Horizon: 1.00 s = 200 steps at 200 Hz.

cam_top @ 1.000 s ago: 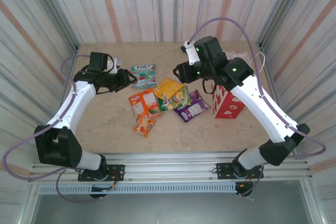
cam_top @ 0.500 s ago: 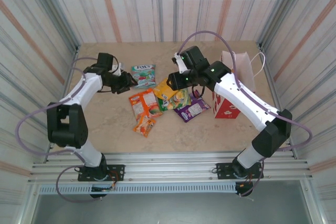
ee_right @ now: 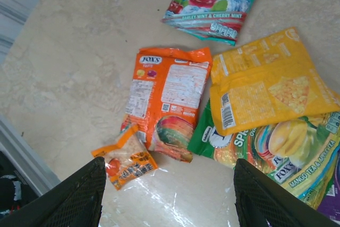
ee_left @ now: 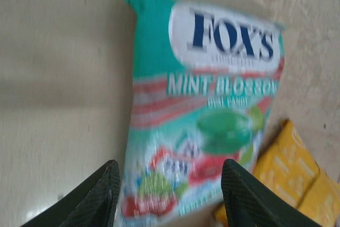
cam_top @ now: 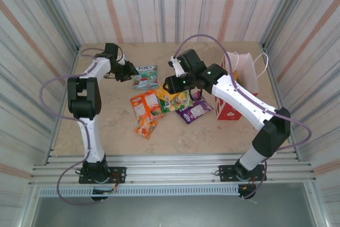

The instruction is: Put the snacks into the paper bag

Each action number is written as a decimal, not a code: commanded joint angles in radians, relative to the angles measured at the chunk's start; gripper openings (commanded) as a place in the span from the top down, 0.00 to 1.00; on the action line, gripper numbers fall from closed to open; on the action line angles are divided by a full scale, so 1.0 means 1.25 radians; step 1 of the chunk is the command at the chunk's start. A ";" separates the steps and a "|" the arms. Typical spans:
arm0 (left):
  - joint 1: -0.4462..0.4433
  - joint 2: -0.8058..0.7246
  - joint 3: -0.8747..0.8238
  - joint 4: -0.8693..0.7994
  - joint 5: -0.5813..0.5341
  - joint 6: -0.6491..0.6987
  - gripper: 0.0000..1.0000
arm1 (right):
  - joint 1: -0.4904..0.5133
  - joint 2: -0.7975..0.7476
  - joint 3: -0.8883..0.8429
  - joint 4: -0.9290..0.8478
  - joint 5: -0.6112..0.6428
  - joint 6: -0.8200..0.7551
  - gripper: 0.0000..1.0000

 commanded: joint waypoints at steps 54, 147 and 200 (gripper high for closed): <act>0.003 0.151 0.173 -0.064 0.036 0.016 0.58 | 0.009 -0.006 -0.012 0.006 -0.014 0.008 0.35; 0.000 0.021 0.062 0.020 0.084 0.020 1.00 | 0.007 -0.133 -0.133 0.120 0.036 0.020 0.35; -0.016 -0.152 -0.048 0.070 0.108 0.043 1.00 | -0.004 -0.204 -0.197 0.202 0.050 0.028 0.35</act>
